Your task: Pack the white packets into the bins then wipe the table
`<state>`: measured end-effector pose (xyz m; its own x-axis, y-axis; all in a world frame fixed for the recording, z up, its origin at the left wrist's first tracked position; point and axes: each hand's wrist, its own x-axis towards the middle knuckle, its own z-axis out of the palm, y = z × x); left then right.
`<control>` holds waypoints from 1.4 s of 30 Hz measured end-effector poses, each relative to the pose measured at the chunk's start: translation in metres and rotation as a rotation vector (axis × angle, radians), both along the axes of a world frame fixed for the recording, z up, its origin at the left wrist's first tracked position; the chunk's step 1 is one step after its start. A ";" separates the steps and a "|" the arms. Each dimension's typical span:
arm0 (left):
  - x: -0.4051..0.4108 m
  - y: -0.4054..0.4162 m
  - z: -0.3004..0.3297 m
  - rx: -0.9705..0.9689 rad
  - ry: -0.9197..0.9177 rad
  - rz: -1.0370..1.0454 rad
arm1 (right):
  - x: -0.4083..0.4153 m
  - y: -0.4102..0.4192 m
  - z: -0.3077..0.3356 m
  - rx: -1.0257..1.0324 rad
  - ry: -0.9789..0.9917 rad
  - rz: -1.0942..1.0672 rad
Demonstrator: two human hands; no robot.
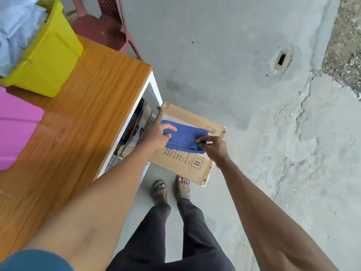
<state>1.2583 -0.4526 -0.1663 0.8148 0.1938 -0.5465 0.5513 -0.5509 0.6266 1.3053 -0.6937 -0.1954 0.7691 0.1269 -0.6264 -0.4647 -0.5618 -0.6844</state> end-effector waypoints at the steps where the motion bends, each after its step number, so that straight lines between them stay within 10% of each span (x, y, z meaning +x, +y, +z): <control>1: 0.005 -0.001 -0.013 0.032 -0.005 -0.020 | 0.002 0.002 -0.011 -0.024 -0.014 -0.001; 25: 0.038 -0.019 -0.116 0.526 -0.065 -0.190 | 0.019 0.044 -0.072 -0.625 -0.073 0.364; 28: 0.036 -0.031 -0.110 0.343 -0.152 -0.129 | 0.020 0.054 -0.066 -0.405 -0.155 0.172; 34: 0.068 -0.050 -0.118 -0.266 0.306 0.091 | 0.019 0.064 -0.091 -0.006 0.199 -0.169; 42: 0.070 0.001 -0.155 -0.147 0.421 0.292 | 0.009 0.039 -0.092 -0.092 0.335 -0.385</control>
